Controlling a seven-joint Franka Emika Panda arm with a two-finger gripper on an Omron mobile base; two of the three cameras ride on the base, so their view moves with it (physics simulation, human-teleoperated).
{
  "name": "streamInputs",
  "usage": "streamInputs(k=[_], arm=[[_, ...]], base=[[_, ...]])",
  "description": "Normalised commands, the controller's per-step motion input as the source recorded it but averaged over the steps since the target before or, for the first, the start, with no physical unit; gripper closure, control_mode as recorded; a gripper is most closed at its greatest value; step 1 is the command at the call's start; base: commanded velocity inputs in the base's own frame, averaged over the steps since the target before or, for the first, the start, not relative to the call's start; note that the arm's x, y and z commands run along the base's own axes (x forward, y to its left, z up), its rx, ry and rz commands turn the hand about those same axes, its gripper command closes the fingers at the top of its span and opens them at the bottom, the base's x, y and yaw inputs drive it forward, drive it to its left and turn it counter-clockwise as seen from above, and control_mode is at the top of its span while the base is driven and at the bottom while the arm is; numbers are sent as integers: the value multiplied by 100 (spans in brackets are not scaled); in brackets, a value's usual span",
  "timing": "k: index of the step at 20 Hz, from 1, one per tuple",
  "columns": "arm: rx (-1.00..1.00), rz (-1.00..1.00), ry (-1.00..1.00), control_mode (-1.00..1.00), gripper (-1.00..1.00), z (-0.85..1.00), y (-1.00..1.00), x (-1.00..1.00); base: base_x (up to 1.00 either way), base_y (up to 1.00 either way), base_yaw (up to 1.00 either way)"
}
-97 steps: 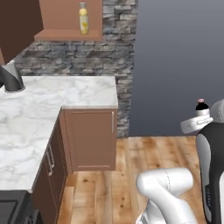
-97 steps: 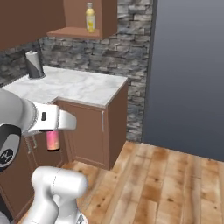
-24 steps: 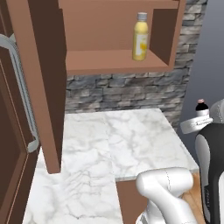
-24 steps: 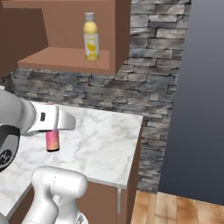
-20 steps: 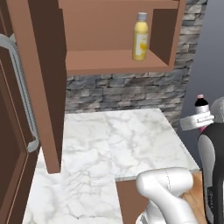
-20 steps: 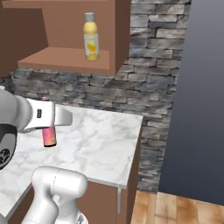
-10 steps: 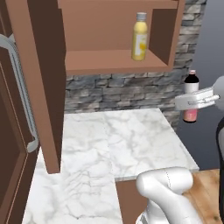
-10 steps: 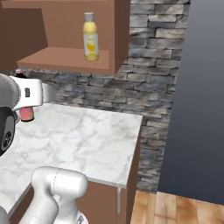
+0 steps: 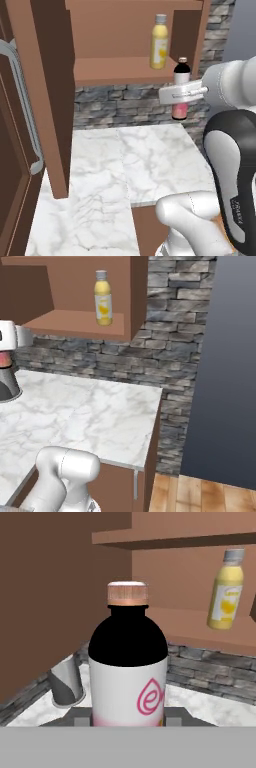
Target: Sort all alcoholic drinks to one cabinet, and non-alcoholic drinks to the other.
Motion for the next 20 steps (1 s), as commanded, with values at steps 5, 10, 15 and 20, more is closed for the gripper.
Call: streamInputs(k=[5, 10, 15, 20], arm=[[3, 0, -3, -100, 100, 34, 30, 71], [7, 0, 0, -100, 100, 9, 0, 79], [5, 0, 0, -100, 100, 0, 11, 81], [1, 0, -1, -100, 100, 0, 19, 71]], base=[[0, 0, 0], [0, 0, 0], [0, 0, 0], [0, 0, 0]])
